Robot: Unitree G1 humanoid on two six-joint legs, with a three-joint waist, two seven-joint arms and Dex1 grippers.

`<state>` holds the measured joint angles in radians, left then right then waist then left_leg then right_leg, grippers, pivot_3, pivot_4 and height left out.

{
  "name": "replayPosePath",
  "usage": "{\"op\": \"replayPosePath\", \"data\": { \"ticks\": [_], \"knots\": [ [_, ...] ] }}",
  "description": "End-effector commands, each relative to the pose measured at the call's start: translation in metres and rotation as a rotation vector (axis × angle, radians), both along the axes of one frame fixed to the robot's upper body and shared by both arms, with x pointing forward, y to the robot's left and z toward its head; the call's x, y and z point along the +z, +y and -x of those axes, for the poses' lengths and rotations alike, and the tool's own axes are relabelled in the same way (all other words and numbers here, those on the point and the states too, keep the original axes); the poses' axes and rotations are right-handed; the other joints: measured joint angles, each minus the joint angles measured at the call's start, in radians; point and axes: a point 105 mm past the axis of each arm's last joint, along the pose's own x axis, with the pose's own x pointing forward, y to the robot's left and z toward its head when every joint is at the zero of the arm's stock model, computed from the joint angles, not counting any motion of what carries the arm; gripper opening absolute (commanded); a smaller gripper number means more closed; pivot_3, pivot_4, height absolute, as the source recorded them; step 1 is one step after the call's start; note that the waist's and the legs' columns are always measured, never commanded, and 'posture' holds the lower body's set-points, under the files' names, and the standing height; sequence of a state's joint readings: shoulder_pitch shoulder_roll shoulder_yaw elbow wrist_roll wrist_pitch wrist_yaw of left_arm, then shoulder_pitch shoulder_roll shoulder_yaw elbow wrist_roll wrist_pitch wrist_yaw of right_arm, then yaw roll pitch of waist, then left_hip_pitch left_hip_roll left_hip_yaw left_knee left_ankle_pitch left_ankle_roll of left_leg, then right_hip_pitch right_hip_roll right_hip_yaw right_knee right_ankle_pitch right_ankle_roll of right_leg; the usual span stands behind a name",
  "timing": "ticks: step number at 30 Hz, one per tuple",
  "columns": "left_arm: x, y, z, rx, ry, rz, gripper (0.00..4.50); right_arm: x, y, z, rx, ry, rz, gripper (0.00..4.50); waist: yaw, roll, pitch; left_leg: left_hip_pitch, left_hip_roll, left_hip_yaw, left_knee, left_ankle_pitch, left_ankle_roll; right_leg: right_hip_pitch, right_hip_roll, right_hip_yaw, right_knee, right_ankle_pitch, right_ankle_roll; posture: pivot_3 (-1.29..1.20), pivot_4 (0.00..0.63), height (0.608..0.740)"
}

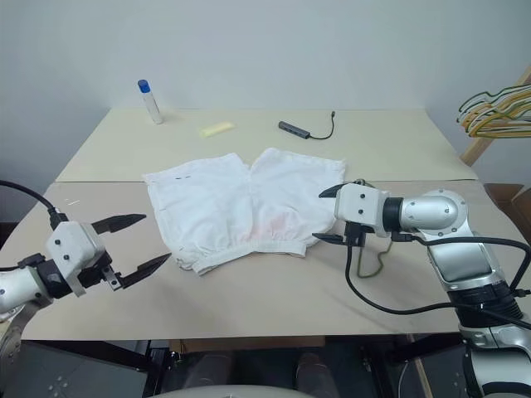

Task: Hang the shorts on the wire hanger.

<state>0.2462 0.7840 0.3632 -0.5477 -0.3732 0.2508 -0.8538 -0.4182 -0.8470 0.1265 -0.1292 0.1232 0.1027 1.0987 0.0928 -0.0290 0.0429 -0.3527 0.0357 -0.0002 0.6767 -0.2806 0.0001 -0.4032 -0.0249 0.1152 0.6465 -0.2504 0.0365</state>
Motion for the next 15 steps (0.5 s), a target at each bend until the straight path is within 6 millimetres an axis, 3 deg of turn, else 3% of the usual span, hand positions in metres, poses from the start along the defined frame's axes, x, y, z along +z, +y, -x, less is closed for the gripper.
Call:
{"op": "replayPosePath", "data": {
  "ticks": [1, 10, 15],
  "knots": [
    [0.004, 0.001, -0.004, 0.018, -0.001, -0.001, 4.50, 0.013, 0.005, 0.001, 0.016, -0.052, -0.017, 4.48, 0.000, 0.000, 0.000, 0.000, 0.000, 0.000, 0.000, 0.000, 0.000, 0.000, 0.000, 0.000, 0.000, 0.000, 0.000, 0.21, 0.000, 0.740],
    [0.001, 0.000, -0.005, 0.021, -0.010, -0.034, 4.50, 0.010, 0.014, 0.004, 0.024, -0.047, -0.037, 4.48, 0.000, 0.000, 0.000, 0.000, 0.000, 0.000, 0.000, 0.000, 0.000, 0.000, 0.000, 0.000, 0.000, 0.000, 0.000, 0.21, 0.000, 0.740],
    [-0.012, 0.001, -0.006, 0.018, 0.028, -0.097, 4.50, 0.005, 0.041, 0.006, 0.073, -0.038, -0.071, 4.48, -0.002, 0.000, 0.000, 0.000, 0.000, 0.000, 0.000, 0.000, 0.000, 0.000, 0.000, 0.000, 0.000, 0.000, 0.000, 0.19, 0.000, 0.740]
  ]
}}
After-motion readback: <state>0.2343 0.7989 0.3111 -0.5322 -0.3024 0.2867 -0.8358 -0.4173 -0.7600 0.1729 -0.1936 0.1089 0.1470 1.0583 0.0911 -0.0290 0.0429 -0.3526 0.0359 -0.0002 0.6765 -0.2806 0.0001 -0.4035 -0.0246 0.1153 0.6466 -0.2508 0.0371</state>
